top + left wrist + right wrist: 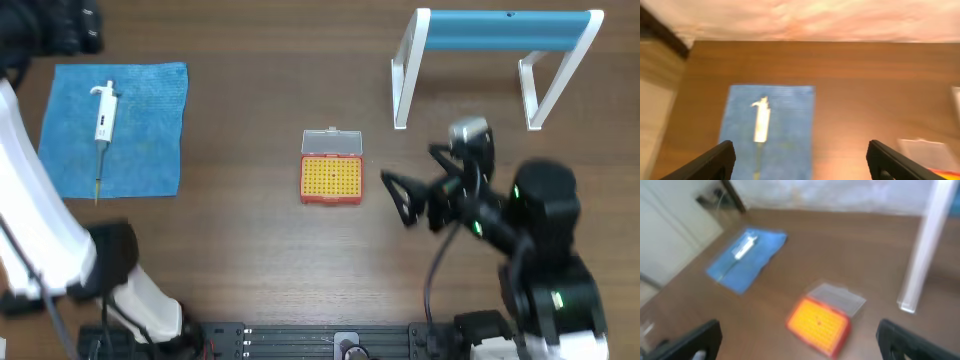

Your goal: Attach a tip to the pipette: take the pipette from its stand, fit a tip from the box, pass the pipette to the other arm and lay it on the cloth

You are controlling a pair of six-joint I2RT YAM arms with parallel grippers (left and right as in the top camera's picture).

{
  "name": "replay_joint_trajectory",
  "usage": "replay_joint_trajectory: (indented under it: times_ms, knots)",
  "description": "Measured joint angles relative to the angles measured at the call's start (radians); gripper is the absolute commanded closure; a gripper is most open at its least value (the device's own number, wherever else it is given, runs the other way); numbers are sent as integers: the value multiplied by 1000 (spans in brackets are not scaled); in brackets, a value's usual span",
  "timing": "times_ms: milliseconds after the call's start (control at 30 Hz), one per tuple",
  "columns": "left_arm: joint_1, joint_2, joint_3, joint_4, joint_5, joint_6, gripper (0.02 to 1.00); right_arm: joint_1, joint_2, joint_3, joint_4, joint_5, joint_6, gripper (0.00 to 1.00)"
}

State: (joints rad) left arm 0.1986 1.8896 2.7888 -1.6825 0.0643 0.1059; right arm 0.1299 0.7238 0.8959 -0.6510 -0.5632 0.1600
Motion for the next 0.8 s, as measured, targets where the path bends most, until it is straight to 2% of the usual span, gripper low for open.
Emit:
replay_joint_trajectory:
  times_ms: [67, 200, 267, 333, 400, 533, 633, 800]
  knots:
    - [-84, -178, -228, -9, 3, -42, 167, 0, -139, -6, -170, 66, -91, 7]
    - [-117, -522, -727, 40, -13, -140, 165, 0, -440, -26, -216, 147, -238, 7]
    - [-117, -765, -1096, 226, -19, -222, 165, 0, -639, -73, -218, 174, -286, 7]
    - [-117, -915, -1337, 434, -23, -281, 167, 0, -703, -109, -273, 183, -306, 7]
    - [-117, -1104, -1643, 659, -39, -338, 165, 0, -675, -161, -274, 188, -309, 25]
    - [-117, -1263, -2051, 1008, -61, -381, 165, 0, -621, -262, -236, 234, -277, 25]
    - [-117, -1260, -2229, 1195, -76, -393, 165, 0, -621, -266, -272, 277, -266, 25]
    - [-117, -1202, -2285, 1221, -87, -396, 165, 0, -621, -266, -278, 295, -259, 25]
